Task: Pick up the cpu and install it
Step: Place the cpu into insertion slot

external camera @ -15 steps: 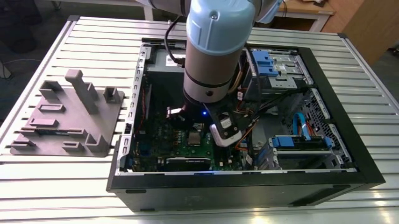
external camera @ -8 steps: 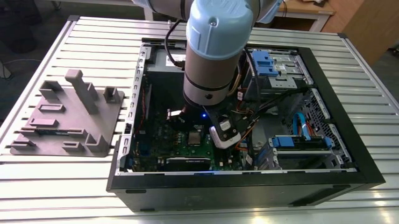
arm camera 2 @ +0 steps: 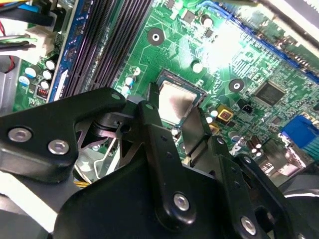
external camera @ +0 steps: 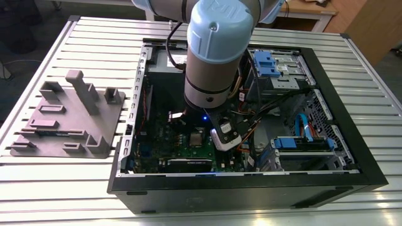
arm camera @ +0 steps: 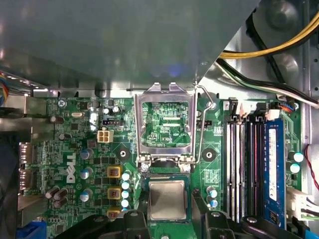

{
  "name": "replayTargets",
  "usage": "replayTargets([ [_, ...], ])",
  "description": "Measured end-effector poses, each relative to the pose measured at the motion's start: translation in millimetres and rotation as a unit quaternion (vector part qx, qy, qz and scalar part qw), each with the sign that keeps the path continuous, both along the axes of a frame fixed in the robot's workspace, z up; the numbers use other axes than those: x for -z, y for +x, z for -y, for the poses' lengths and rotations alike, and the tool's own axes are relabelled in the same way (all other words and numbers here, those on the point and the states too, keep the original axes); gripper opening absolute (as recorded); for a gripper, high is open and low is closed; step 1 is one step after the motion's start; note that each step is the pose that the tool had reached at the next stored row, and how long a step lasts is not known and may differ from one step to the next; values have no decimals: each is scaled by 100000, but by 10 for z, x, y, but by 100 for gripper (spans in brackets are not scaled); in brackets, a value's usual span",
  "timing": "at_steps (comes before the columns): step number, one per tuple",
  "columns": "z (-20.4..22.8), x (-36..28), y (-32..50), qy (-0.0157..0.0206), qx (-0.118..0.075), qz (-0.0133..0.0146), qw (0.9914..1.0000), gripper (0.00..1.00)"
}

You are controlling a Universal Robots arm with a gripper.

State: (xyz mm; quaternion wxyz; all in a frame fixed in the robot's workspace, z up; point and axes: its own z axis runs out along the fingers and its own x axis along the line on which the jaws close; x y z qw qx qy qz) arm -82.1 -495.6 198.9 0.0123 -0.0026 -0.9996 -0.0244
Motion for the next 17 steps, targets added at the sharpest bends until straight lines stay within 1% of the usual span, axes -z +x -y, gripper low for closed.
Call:
replayTargets([
  [5, -1, 26, -10, -132, -2, -2, 100000, 45],
  [11, 4, 29, -11, -166, 6, 3, 100000, 45],
  [14, 4, 37, -10, -309, 0, 0, 100000, 45],
  [17, 4, 62, -10, -435, -7, 1, 99999, 45],
])
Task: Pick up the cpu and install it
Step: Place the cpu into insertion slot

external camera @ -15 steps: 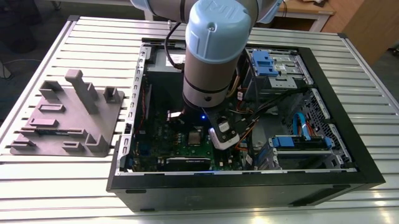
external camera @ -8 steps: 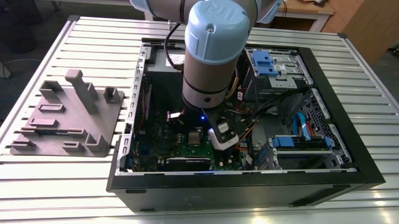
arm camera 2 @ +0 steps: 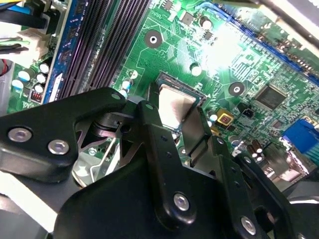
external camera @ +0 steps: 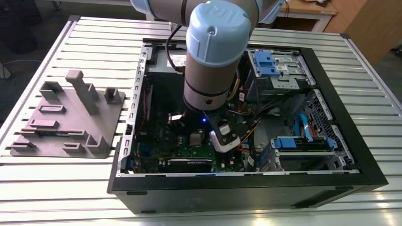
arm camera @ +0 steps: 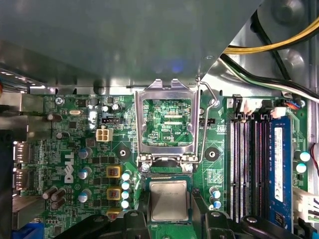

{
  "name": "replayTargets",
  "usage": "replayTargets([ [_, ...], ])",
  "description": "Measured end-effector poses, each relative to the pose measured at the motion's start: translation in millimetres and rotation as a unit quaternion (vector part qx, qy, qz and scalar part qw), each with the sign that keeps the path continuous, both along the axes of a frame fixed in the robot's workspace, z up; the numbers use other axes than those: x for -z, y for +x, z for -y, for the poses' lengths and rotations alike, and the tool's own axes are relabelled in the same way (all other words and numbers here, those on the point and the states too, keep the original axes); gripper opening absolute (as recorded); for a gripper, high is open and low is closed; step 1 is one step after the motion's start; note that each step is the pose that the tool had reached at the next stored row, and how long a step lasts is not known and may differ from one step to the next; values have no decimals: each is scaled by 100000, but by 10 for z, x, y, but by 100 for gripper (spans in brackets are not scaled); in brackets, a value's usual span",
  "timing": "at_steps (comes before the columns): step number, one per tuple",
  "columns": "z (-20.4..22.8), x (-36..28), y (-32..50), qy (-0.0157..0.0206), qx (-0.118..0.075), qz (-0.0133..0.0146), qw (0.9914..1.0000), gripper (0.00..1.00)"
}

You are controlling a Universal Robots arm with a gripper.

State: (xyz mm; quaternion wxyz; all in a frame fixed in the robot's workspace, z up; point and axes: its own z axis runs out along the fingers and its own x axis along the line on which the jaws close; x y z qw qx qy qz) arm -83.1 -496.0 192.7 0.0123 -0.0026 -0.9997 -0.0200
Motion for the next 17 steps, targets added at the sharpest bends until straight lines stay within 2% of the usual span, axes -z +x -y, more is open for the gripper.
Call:
replayTargets([
  [17, -7, 16, -1, -133, 13, 3, 100000, 45],
])
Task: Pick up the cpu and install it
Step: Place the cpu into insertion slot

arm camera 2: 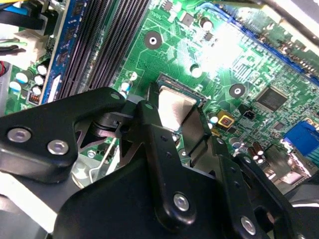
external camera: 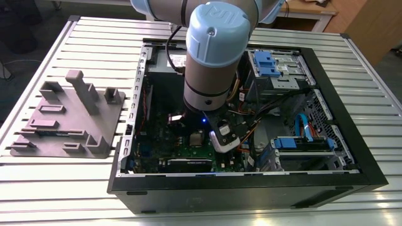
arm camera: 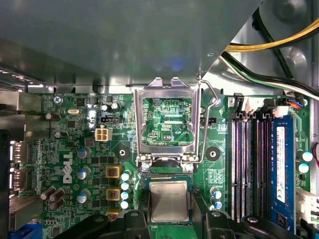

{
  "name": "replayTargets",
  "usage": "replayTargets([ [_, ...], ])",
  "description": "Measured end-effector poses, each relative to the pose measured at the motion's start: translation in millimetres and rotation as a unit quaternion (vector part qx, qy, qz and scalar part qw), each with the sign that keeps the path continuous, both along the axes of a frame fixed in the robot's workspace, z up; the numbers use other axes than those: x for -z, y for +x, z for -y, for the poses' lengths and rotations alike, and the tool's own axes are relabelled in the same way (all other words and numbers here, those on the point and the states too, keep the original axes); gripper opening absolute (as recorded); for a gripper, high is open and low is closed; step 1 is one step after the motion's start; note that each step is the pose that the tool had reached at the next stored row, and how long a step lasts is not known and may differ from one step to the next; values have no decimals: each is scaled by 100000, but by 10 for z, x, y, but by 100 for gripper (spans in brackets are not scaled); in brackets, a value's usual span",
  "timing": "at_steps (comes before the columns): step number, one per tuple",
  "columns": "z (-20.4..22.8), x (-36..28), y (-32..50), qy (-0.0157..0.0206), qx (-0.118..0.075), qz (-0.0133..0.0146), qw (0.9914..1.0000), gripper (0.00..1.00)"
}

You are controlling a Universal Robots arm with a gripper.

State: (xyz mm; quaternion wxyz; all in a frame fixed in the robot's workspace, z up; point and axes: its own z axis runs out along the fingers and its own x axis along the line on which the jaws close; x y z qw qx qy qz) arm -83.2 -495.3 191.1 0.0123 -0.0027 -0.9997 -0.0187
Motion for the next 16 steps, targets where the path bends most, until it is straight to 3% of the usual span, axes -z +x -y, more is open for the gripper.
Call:
replayTargets([
  [16, -2, 10, -1, -10, -1096, -4, 99994, 45],
])
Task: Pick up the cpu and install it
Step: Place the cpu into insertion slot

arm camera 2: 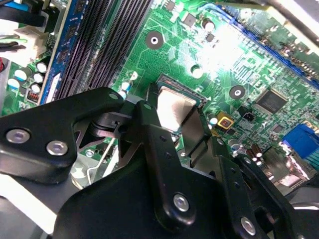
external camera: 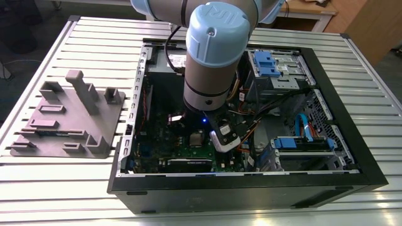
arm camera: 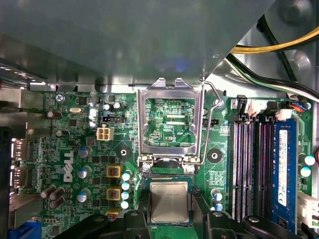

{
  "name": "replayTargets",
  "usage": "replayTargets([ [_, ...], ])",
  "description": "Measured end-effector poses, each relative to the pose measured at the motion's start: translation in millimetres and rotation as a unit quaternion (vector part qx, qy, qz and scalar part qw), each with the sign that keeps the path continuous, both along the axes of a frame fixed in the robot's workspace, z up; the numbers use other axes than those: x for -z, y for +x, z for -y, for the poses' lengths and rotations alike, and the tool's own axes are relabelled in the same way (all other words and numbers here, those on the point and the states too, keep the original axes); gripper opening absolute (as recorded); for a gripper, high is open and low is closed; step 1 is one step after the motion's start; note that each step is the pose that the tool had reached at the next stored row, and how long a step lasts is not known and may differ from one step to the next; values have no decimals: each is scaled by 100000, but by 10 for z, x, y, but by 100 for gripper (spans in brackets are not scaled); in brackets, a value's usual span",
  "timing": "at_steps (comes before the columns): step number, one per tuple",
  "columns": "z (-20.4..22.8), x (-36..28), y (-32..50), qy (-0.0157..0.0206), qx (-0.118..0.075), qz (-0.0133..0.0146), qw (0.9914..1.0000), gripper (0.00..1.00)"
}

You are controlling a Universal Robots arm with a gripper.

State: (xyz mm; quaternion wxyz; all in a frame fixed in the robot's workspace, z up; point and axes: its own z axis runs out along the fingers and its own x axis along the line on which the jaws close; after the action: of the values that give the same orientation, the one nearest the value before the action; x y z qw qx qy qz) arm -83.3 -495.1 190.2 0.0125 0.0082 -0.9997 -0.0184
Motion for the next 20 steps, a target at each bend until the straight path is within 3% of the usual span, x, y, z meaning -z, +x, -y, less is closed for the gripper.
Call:
replayTargets([
  [20, 0, 0, 0, 2, -120, 1, 100000, 41],
])
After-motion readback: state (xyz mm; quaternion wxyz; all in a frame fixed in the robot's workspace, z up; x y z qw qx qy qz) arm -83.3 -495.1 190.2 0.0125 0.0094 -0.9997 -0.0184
